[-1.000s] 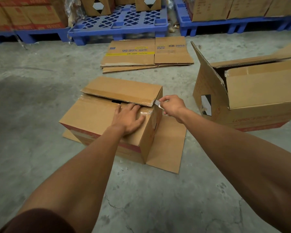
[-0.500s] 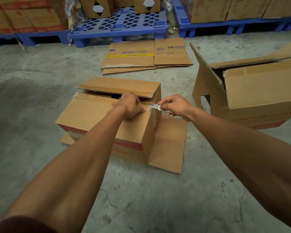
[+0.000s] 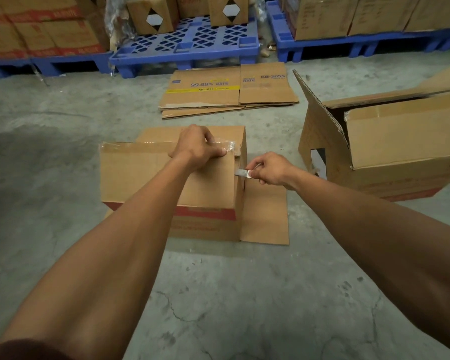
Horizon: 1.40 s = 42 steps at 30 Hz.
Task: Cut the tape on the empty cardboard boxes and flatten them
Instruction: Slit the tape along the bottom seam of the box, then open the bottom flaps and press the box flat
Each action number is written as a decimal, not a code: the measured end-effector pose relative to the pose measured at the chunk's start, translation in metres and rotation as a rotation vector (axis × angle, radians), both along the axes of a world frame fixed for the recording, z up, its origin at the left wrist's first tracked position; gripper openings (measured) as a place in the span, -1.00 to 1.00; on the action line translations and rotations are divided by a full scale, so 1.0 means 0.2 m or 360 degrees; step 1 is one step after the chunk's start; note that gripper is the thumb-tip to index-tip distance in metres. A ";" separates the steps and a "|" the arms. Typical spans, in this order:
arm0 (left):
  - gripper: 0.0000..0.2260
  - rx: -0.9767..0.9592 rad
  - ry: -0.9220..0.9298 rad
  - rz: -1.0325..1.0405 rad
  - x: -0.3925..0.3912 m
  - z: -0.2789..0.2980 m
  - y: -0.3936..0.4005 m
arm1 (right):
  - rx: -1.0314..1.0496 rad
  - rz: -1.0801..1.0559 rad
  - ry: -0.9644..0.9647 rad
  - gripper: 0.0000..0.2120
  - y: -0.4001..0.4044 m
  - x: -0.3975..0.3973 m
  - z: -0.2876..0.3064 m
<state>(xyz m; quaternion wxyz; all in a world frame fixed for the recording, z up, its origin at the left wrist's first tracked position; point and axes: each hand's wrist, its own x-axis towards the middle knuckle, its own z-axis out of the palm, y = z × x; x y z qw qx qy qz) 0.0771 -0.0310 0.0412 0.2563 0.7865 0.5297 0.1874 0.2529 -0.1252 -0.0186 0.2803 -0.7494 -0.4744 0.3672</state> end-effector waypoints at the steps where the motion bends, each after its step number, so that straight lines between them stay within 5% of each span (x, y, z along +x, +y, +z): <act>1: -0.70 0.0106 -0.0014 0.0033 0.01 0.01 0.00 | 0.0016 -0.0059 0.0057 -0.87 0.00 0.01 -0.01; 7: -0.70 0.0885 0.0190 -0.0120 0.11 0.08 -0.14 | 0.0045 -0.0372 0.0557 -0.93 0.00 0.01 0.01; 9: -0.69 0.0663 0.0282 -0.0340 0.11 0.12 -0.14 | 0.0053 -0.0476 0.0576 -0.93 0.01 0.02 0.00; 12: -0.56 -0.0075 0.0244 -0.0648 0.06 0.23 -0.14 | 0.0058 -0.0496 0.0568 -0.90 0.02 0.03 -0.02; 16: -0.58 -0.0604 0.0239 -0.0677 -0.05 0.16 -0.17 | 0.0091 -0.0379 0.0629 -0.89 0.03 -0.02 -0.02; 19: 0.02 -0.0563 0.0870 -0.0416 -0.12 -0.10 -0.20 | 0.0064 -0.0383 0.0528 -0.89 0.04 -0.02 -0.05; 21: 0.20 -0.0455 0.1049 -0.0335 -0.13 -0.27 -0.22 | 0.0028 -0.0379 0.0565 -0.91 0.03 -0.01 -0.07; 26: 0.21 -0.0309 0.0854 -0.0228 -0.05 -0.37 -0.18 | -0.0030 -0.0433 0.0435 -0.94 -0.06 0.05 -0.14; 33: 0.20 -0.0131 0.0975 -0.0332 -0.02 -0.45 -0.10 | -0.0254 -0.0760 0.0306 -0.85 -0.29 0.03 -0.40; 38: 0.18 -0.0391 0.0824 -0.0543 -0.05 -0.42 0.06 | -0.0589 -0.1145 0.0081 -0.69 -0.56 -0.10 -0.72; 42: -0.02 -0.0366 0.0635 -0.0559 -0.09 -0.43 0.08 | -0.0721 -0.1226 -0.0059 -0.75 -0.74 -0.14 -0.83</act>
